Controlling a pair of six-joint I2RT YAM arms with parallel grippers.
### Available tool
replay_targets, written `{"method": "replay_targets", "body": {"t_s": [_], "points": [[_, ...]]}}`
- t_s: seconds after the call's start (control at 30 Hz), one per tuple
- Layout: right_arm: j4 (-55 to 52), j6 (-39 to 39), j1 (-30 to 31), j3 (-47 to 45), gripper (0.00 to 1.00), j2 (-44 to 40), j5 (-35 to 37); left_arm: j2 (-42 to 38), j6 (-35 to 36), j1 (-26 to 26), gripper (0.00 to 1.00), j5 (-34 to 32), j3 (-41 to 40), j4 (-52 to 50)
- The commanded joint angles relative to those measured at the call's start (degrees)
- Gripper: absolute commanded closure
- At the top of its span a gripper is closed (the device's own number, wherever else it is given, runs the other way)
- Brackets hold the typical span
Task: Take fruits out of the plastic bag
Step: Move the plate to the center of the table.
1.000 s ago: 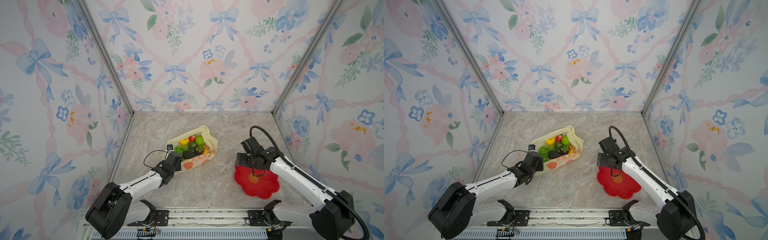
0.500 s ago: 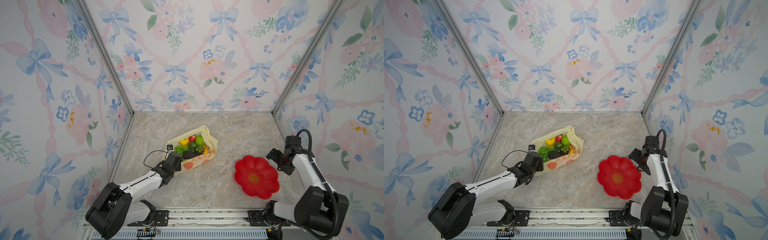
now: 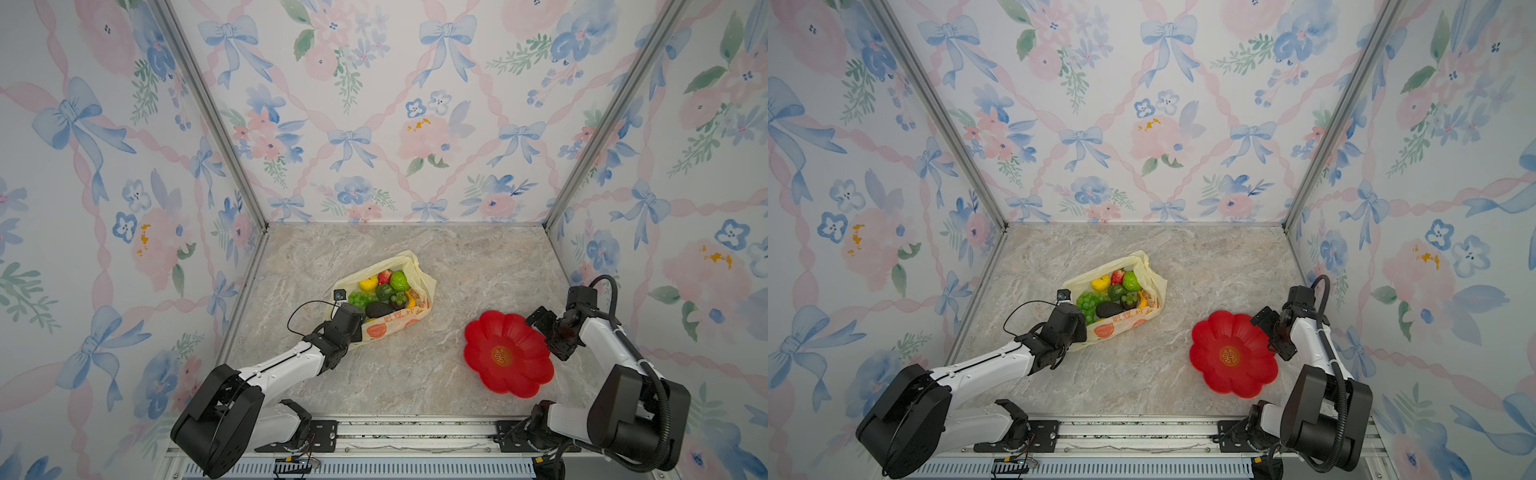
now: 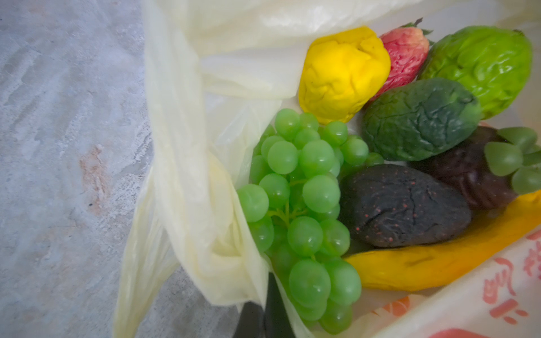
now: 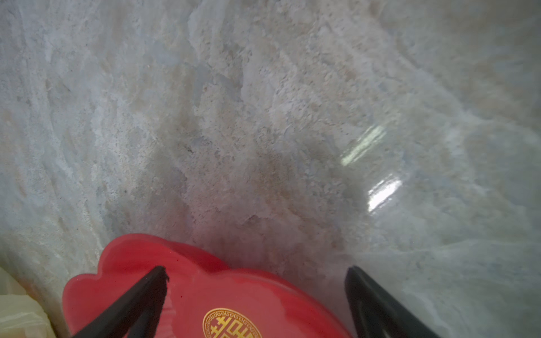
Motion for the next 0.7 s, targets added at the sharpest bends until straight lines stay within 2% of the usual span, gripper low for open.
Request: {"method": "replay_targets", "body": {"t_s": [0.0,0.47,0.67], "points": [[-0.1,1.9,4.1,-1.1,0.03,-0.9,-0.8,0.1,1.2,-0.4,1.00,-0.7,-0.6,0.9],[-2.6,12.9,27.3,-1.7,0.03,-4.2,5.0,0.3,1.3,-0.4,1.00,-0.6,-0.5,1.0],[-5.1,13.8,33.3,-0.1,0.03,-3.4,8.4,-0.1,1.3,-0.3,1.00,-0.6,-0.6,0.9]]}}
